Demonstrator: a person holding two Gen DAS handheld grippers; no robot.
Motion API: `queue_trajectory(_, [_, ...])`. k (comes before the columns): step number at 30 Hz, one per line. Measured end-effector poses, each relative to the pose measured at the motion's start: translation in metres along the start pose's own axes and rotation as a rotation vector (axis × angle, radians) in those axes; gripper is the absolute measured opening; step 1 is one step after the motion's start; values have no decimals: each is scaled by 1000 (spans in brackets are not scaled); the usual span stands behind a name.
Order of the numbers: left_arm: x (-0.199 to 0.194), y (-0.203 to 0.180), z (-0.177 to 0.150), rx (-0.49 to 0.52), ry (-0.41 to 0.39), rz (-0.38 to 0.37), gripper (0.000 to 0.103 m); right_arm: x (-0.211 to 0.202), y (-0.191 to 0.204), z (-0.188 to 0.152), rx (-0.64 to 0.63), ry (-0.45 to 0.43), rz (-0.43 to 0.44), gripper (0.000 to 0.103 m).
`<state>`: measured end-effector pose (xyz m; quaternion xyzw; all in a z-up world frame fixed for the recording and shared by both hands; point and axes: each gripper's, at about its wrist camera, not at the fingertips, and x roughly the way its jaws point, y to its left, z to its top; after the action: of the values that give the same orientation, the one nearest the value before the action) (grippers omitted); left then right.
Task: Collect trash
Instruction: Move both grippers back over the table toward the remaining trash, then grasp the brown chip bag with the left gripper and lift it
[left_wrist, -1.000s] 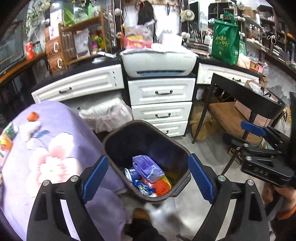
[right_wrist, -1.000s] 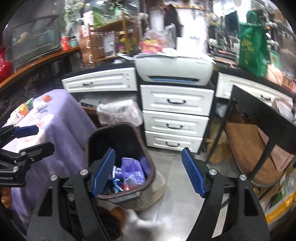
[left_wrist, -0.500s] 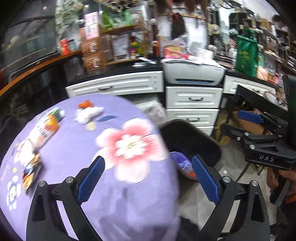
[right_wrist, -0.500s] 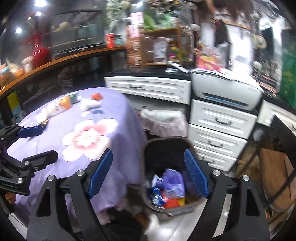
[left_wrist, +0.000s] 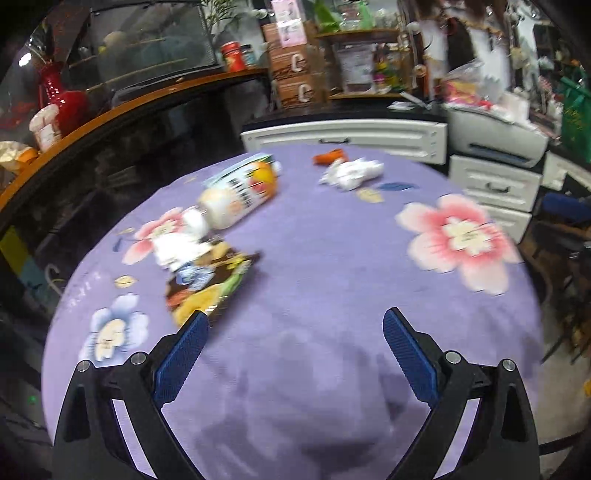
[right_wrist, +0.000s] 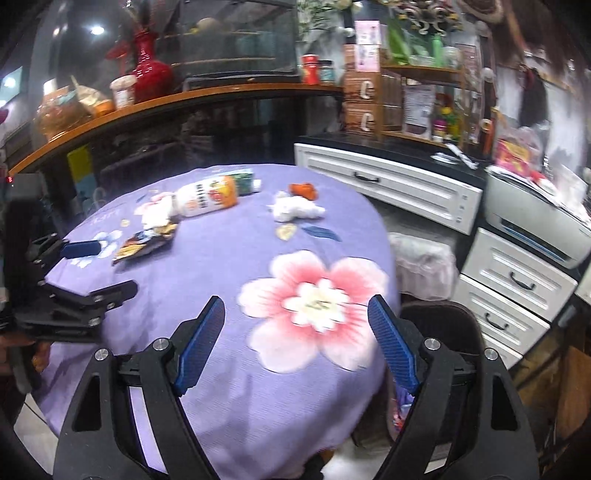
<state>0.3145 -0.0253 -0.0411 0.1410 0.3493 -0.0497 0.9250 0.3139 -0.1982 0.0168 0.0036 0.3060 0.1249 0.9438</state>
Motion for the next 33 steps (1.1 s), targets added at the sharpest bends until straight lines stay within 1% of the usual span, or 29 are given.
queue_trajectory(2, [12,13,1,12,28,34,94,3,13,4,-22,0,15,79])
queue_trajectory(6, [35,31,7,35,64,66,90,10,29,10,-46,7,30,79])
queue_trajectory(9, [54,41,12,23,92,65,83,15,36,12,-57,19,36,79])
queue_trajectory(10, [57,41,13,18,96,63,82,16,37,13,-59,22,38,79])
queue_trajectory(13, [73,45,20,2,121,62,75,20,41,13,-71,32,38,79])
queue_trajectory(16, [82,49,24,-35,135,49,66,24,41,13,-72,40,39,79])
queue_trajectory(18, [86,52,25,-56,140,44,56,25,40,13,-70,44,37,79])
queue_trajectory(19, [88,53,26,-65,142,40,52,26,39,13,-70,46,37,79])
queue_trajectory(20, [89,55,25,-79,144,33,45,27,39,14,-71,49,35,79])
queue_trajectory(21, [89,58,24,-96,142,21,39,29,39,14,-72,50,34,79])
queue_trajectory(22, [89,59,23,-104,138,16,35,30,39,14,-72,51,33,79])
queue_trajectory(23, [88,60,23,-112,135,14,24,30,38,15,-72,51,33,79])
queue_trajectory(24, [85,62,22,-122,123,6,17,32,37,15,-72,51,33,79])
queue_trajectory(27, [69,66,19,-142,75,-2,10,37,34,18,-59,56,50,79])
queue_trajectory(31, [47,77,17,-202,23,-62,7,47,27,21,-21,73,71,79])
queue_trajectory(33, [31,86,14,-248,-12,-102,6,54,24,23,-1,85,83,79])
